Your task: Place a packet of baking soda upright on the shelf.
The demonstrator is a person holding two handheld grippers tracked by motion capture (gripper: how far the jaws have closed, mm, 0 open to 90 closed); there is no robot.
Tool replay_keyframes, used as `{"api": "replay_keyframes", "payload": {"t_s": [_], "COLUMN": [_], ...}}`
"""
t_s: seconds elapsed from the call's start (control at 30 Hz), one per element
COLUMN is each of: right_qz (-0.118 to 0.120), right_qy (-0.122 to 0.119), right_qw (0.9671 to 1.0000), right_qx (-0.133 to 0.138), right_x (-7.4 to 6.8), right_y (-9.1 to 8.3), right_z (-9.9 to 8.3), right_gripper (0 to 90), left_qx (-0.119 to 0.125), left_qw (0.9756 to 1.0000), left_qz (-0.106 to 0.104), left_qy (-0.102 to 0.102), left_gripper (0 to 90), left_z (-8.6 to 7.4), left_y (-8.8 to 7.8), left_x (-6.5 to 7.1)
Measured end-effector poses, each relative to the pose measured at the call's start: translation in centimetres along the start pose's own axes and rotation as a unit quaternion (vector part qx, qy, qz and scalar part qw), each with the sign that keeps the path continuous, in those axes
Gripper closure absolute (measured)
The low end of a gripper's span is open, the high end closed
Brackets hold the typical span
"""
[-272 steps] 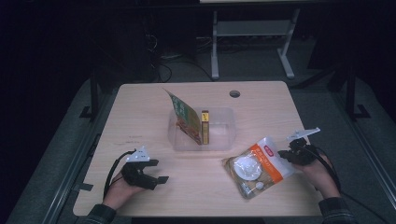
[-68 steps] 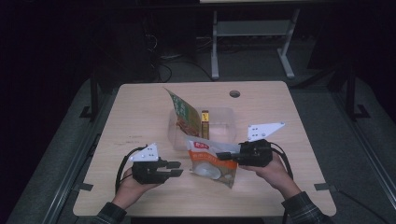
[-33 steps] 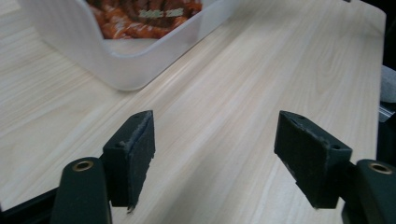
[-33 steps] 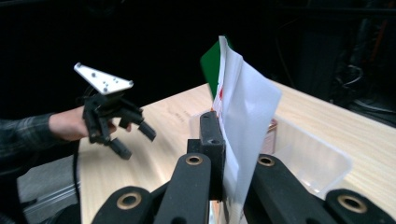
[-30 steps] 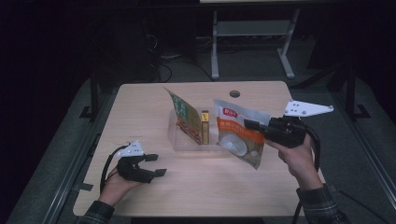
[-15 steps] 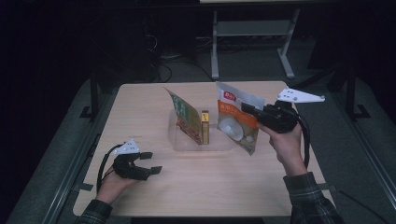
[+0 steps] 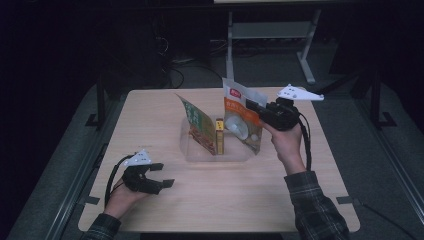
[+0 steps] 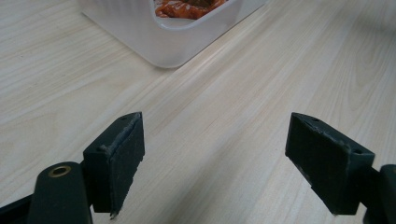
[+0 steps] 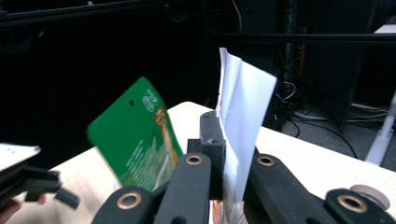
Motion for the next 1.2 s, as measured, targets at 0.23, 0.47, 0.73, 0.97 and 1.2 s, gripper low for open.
{"api": "replay_keyframes", "payload": {"t_s": [0.23,0.47,0.73,0.97,1.2], "right_qz": [-0.017,-0.021,-0.020,-0.022,-0.015], "right_qy": [0.006,0.012,0.005,-0.012,-0.007], "right_qw": [0.9998,0.9997,0.9998,0.9997,0.9999], "right_qx": [0.004,0.007,0.004,-0.001,-0.004], "right_x": [0.6,1.3,1.6,1.3,1.7], "right_y": [1.8,2.9,4.4,5.0,5.0], "right_z": [0.2,0.1,-0.2,-0.5,-1.6], "right_gripper": [89.5,89.5,89.4,89.4,89.3], "left_qx": [0.003,-0.004,-0.006,-0.005,-0.008], "left_qw": [1.0000,1.0000,1.0000,1.0000,1.0000], "left_qz": [0.000,-0.001,-0.001,-0.003,0.000], "left_qy": [-0.003,-0.003,-0.002,-0.006,0.002], "left_gripper": [19.2,19.2,19.2,19.2,19.2], "left_z": [0.0,-0.1,-0.1,-0.1,-0.1], "left_y": [0.0,0.2,0.2,0.2,0.3], "left_x": [0.0,0.0,0.0,0.1,0.0]}}
Point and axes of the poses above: each handheld gripper's, and its own axes: y roughly forward along the jaws, z roughly out of its top, x roughly to its right, the point moved 7 cm from there along y, roughly forward along the jaws, and after that the axes turned 14 degrees about -x, right-handed, at the moved point
